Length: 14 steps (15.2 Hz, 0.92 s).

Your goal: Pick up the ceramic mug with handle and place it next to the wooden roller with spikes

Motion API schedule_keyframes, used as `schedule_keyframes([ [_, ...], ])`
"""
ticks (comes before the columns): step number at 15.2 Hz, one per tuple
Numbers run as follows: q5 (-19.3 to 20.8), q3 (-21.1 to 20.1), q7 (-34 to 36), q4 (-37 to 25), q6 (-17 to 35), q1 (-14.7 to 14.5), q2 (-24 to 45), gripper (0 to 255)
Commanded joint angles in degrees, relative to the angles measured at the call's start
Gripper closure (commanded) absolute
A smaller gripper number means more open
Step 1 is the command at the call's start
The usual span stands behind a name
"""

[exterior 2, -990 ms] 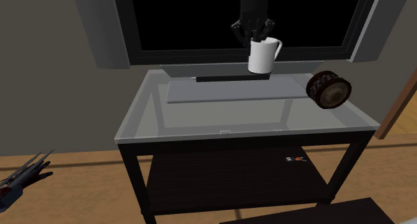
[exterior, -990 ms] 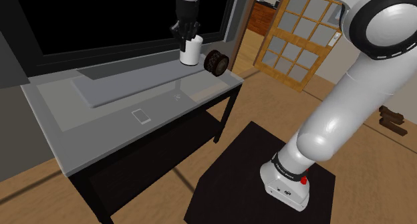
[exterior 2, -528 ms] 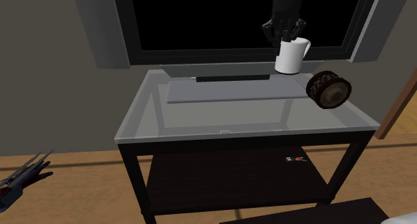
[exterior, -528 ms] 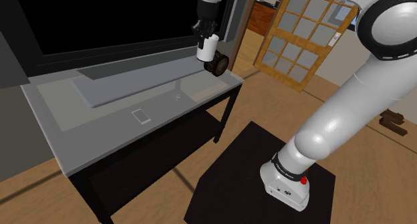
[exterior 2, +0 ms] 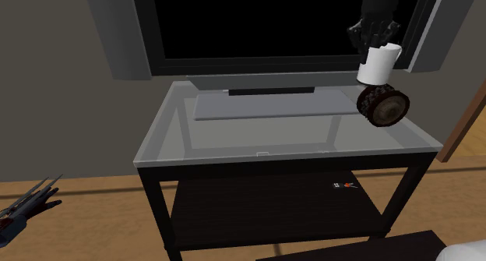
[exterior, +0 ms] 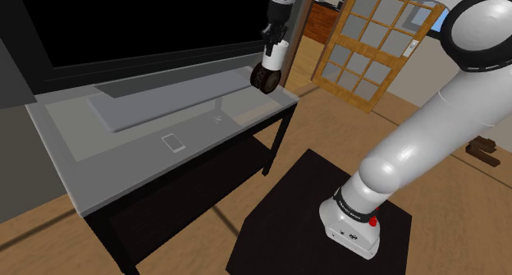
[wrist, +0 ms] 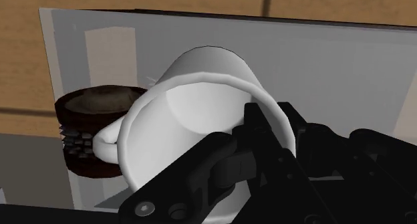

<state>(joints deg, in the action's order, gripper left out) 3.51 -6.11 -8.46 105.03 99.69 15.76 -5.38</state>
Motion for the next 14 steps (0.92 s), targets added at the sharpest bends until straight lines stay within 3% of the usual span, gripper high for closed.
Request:
schedule_keyframes([
  [1,0.2,1.4,-2.6,-0.1,0.5,1.2,0.4,255],
  [12,0.4,9.4,-17.8,-6.2,0.8,8.3,5.8,255],
  [14,0.4,9.4,-17.7,-4.6,2.4,8.3,5.7,255],
])
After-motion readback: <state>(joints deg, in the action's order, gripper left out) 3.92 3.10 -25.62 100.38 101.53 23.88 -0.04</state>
